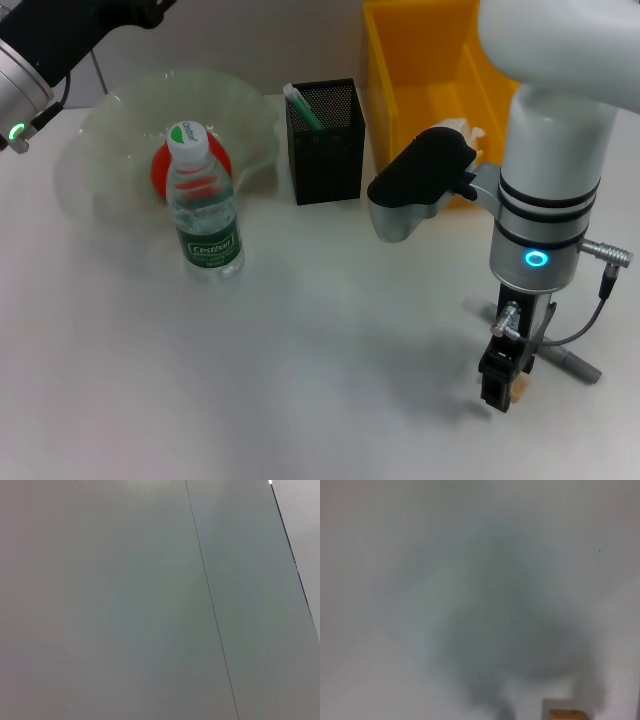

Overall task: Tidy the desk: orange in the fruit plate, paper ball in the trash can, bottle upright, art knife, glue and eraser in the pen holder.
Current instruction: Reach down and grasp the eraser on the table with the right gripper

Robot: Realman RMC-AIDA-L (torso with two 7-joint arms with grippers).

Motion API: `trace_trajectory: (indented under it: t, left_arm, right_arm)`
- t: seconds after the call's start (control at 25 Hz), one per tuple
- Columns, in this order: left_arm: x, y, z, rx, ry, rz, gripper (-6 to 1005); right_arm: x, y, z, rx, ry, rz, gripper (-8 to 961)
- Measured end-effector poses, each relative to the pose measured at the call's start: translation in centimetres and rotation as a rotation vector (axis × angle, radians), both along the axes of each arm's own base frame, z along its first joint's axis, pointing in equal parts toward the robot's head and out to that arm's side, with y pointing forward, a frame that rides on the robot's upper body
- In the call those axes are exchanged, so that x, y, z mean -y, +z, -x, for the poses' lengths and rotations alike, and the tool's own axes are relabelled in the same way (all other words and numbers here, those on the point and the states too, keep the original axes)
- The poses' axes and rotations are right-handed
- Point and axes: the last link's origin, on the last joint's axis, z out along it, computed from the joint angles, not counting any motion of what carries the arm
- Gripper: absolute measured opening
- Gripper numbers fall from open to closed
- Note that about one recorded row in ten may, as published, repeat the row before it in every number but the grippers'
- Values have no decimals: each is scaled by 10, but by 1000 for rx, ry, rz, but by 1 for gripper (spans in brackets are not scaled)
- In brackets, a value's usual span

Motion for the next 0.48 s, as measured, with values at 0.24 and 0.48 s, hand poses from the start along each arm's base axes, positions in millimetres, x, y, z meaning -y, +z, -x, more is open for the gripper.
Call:
trace_trajectory:
  t: [0.24,0.48]
  left_arm:
    - [1,0,0,2,-4,0,706]
    - [3,1,0,6,-16,2,706]
  right_arm:
    - [0,0,-1,5,2,0,546]
    - [0,-1,-1,14,5,1,524]
